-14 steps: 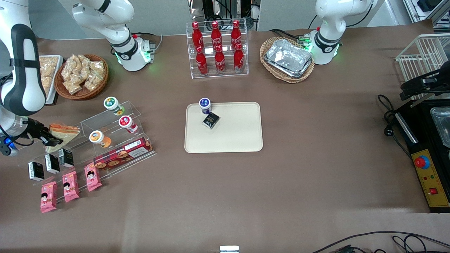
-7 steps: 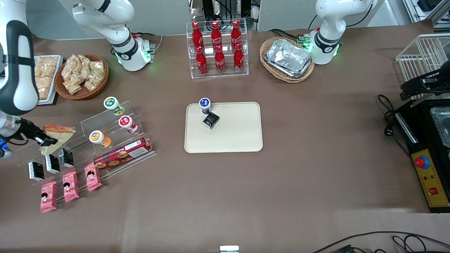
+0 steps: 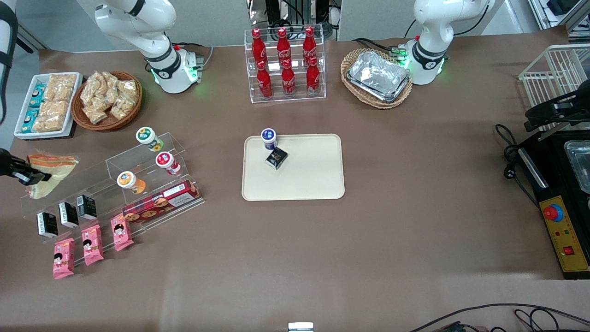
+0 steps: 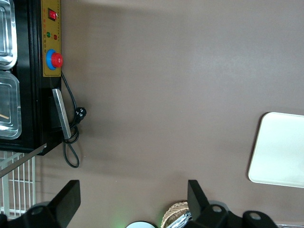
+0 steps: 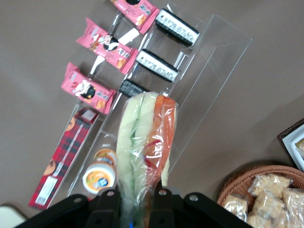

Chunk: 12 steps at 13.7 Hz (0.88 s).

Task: Place sandwich on tray
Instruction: 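Close the right gripper on the sandwich and lift it off the rack, then carry the sandwich with the right gripper over to the cream tray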

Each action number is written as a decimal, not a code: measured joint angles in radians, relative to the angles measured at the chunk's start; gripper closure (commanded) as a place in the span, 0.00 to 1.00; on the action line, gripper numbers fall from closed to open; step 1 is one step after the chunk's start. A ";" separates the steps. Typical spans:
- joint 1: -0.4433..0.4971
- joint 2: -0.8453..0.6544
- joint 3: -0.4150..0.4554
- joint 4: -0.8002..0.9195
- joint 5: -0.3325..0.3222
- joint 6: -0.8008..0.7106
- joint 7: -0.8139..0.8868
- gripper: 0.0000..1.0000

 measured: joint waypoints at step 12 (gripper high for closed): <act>0.082 -0.007 0.278 0.139 0.113 -0.143 0.591 1.00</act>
